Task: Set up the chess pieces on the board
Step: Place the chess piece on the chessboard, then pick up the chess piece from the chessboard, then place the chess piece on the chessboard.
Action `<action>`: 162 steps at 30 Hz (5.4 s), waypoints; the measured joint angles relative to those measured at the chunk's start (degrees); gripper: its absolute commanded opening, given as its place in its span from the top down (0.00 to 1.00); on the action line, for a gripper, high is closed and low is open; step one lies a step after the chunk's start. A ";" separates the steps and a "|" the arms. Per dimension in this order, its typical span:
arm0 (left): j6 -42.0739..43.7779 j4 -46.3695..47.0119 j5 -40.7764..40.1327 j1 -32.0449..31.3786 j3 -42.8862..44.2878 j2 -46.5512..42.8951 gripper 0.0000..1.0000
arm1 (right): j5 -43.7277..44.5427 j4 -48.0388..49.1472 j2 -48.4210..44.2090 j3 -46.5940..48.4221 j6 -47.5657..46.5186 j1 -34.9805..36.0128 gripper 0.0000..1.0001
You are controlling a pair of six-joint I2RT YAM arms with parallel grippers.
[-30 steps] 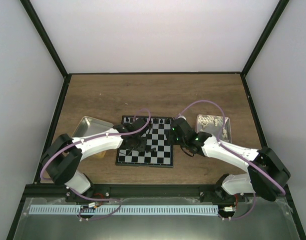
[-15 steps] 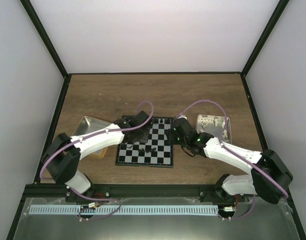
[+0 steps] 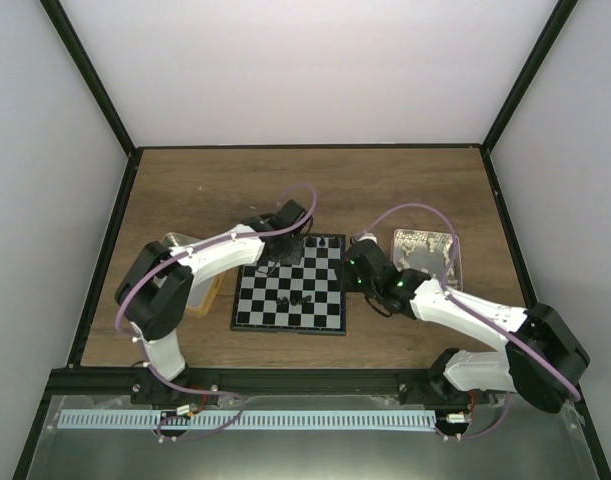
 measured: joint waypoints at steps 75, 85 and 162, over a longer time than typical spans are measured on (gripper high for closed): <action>0.13 -5.44 12.31 -5.01 -17.16 -14.12 0.80 | -0.59 0.98 0.20 -0.52 -0.07 0.00 0.57; 0.28 -5.44 11.85 -5.01 -17.11 -13.11 0.92 | -0.66 1.22 0.20 -0.72 -0.07 0.00 0.57; 6.64 -7.65 5.68 1.07 14.12 11.98 0.77 | 15.08 -1.18 -16.44 -6.19 3.96 -0.02 0.56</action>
